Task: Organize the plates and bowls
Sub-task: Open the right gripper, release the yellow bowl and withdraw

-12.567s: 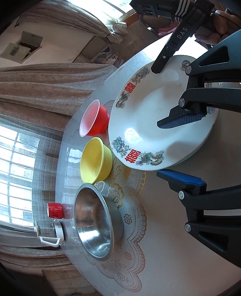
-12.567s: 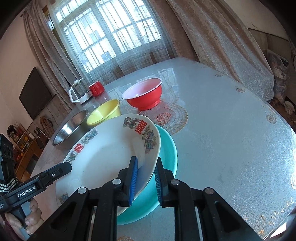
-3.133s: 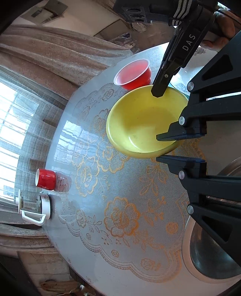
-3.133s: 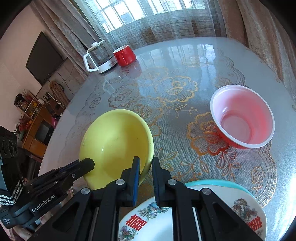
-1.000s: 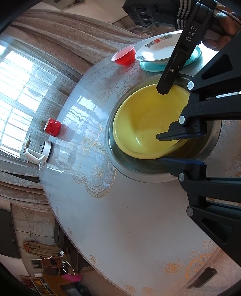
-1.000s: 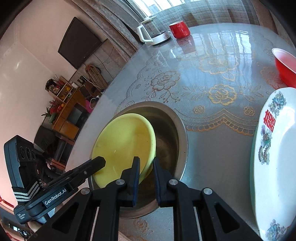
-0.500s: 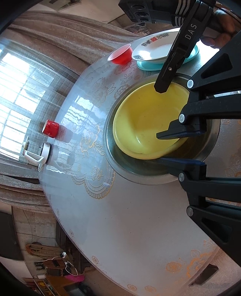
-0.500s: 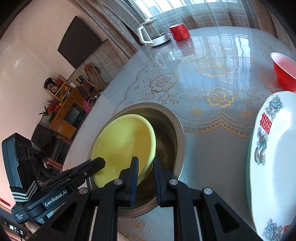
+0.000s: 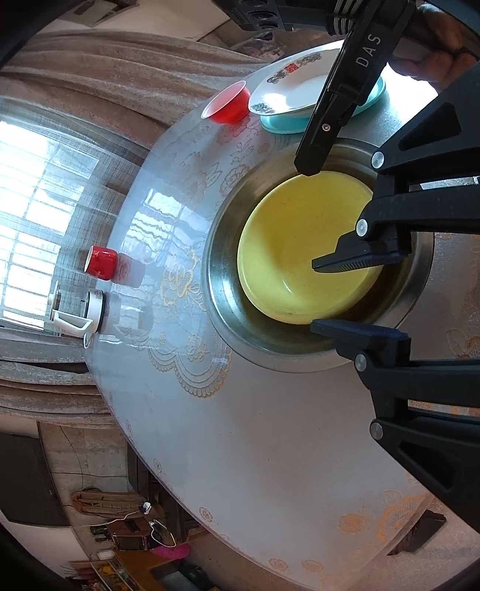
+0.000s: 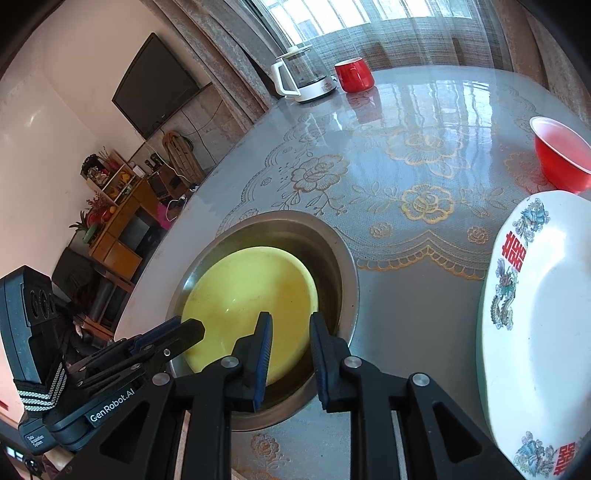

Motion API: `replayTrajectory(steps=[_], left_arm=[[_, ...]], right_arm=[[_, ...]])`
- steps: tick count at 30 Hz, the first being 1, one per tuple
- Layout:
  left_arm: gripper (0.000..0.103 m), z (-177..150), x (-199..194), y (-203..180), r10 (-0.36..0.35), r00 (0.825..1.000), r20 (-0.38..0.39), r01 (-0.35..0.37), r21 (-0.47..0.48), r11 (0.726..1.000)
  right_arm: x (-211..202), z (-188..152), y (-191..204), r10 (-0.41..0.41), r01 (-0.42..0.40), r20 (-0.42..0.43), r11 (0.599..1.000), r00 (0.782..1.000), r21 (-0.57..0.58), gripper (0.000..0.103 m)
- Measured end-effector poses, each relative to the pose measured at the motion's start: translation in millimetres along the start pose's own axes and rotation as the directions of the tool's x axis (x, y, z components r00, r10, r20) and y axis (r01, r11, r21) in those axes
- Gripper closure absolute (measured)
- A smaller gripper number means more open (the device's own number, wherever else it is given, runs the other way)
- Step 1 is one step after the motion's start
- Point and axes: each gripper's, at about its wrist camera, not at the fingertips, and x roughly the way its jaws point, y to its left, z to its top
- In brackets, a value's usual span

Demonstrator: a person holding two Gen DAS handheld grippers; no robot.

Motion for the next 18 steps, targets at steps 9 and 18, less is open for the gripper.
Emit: replayTrajectory(steps=[9,18], left_arm=[[0.076,-4.7,-1.5,-5.5,0.017,1.000,0.014,-0.018,0.033,0.999],[0.075,-6.8,-12.9,-5.9,0.065,0.994,0.085,-0.068,0.031,0.997]], right_arm=[[-2.0,-3.2,-3.1,0.009,-0.009,0.013,1.000,1.000,0.002,0.082],[-5.6,-9.7,-1.7,0.039,-0.039,0.047,0.999,0.998,-0.005,0.076]])
